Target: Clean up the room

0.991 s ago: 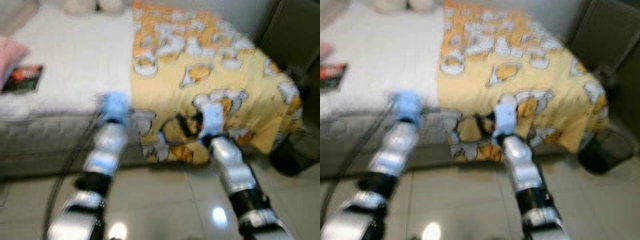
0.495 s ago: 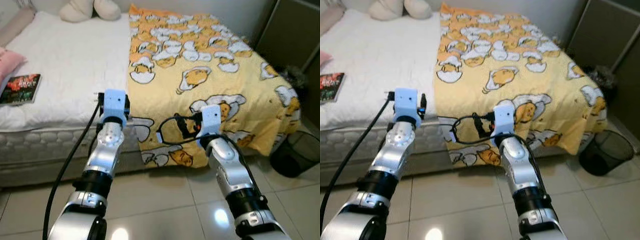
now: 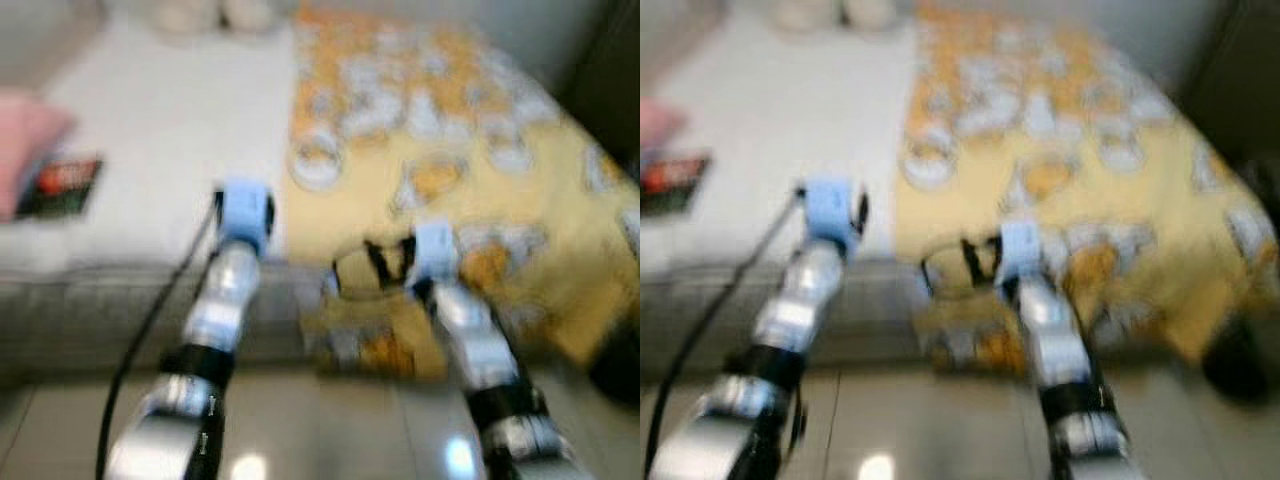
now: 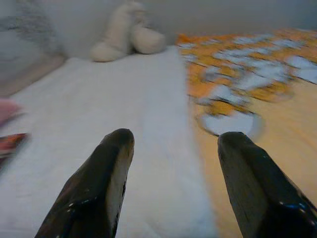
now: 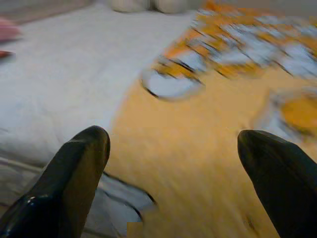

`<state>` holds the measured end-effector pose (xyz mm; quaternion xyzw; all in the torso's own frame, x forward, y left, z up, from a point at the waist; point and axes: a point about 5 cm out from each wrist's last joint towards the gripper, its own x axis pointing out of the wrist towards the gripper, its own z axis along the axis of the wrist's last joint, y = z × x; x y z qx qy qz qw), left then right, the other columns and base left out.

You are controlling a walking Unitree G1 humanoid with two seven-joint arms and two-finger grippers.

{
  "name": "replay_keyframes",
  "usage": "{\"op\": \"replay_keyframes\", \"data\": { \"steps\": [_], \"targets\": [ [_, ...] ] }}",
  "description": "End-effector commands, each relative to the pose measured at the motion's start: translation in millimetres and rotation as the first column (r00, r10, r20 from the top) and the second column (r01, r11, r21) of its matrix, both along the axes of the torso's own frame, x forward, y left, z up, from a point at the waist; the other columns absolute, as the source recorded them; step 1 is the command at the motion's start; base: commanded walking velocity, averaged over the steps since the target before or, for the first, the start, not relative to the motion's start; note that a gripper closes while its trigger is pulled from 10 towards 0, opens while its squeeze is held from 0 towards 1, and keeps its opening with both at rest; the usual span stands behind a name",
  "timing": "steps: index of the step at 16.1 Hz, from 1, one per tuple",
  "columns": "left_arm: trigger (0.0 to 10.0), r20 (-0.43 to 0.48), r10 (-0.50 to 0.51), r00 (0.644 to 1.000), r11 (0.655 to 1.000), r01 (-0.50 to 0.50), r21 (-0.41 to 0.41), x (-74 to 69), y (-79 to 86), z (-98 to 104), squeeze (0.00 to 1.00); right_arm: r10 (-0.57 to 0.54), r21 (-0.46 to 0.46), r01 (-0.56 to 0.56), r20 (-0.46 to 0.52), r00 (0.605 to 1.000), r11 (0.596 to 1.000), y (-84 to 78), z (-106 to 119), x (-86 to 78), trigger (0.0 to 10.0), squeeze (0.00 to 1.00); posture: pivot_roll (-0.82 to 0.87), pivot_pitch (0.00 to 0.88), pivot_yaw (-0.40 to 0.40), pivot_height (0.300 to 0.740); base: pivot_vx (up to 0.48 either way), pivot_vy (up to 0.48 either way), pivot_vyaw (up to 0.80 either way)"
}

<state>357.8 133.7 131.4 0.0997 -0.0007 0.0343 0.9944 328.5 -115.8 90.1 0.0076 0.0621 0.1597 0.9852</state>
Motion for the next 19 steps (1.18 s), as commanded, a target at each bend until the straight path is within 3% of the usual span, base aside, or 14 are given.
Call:
{"op": "replay_keyframes", "data": {
  "steps": [1, 5, 7, 8, 9, 13, 19],
  "targets": [
    [10.0, -0.008, 0.037, 0.999, 0.999, -0.037, 0.002, -1.1, 13.3, -3, 0.00, 0.045, 0.017, -0.045, 0.031, 0.999, 0.999, 14.5, 8, 2.1, 10.0, 0.00, -0.07, 0.000, -0.034, 0.732, 0.480, 0.000, 0.59],
    [10.0, 0.017, 0.012, 1.000, 0.999, -0.011, -0.047, -15.5, 29.4, 1, 0.00, 0.036, 0.003, -0.036, 0.033, 0.999, 0.999, 7.5, 6, 0.0, 10.0, 0.00, -0.07, 0.000, -0.020, 0.732, 0.000, 0.000, 0.57],
    [10.0, 0.030, 0.004, 1.000, 0.999, -0.003, -0.049, -40.4, 48.4, 5, 0.00, 0.000, -0.006, 0.001, 0.029, 1.000, 1.000, -8.9, 1, -5.7, 10.0, 0.00, -0.04, 0.000, -0.013, 0.732, 0.000, 0.000, 0.56],
    [10.0, 0.022, -0.017, 1.000, 1.000, 0.018, -0.024, -70.9, 60.6, 4, 0.00, -0.020, -0.032, 0.020, 0.007, 1.000, 0.999, -23.7, -6, -12.4, 10.0, 0.00, -0.01, 0.000, -0.024, 0.732, 0.000, 0.000, 0.55],
    [10.0, 0.022, -0.011, 1.000, 1.000, 0.011, -0.003, -77.8, 61.3, 3, 0.00, -0.025, -0.038, 0.025, 0.001, 1.000, 0.999, -26.5, -8, -13.0, 10.0, 0.00, 0.00, 0.000, -0.034, 0.732, 0.000, 0.000, 0.55],
    [10.0, 0.014, 0.079, 0.997, 0.996, -0.079, -0.037, -61.8, 53.6, 2, 0.00, -0.019, -0.034, 0.019, 0.011, 1.000, 0.999, -16.2, -1, -3.4, 10.0, 0.00, -0.01, 0.000, -0.045, 0.732, 0.000, -0.417, 0.14],
    [10.0, -0.062, 0.145, 0.987, 0.989, -0.143, 0.046, -52.7, 61.1, 4, 0.00, -0.003, -0.010, 0.003, 0.002, 1.000, 1.000, -9.6, -3, -3.5, 10.0, 0.00, -0.01, 0.000, -0.032, 0.732, 0.041, -0.413, 0.63]
  ]
}}
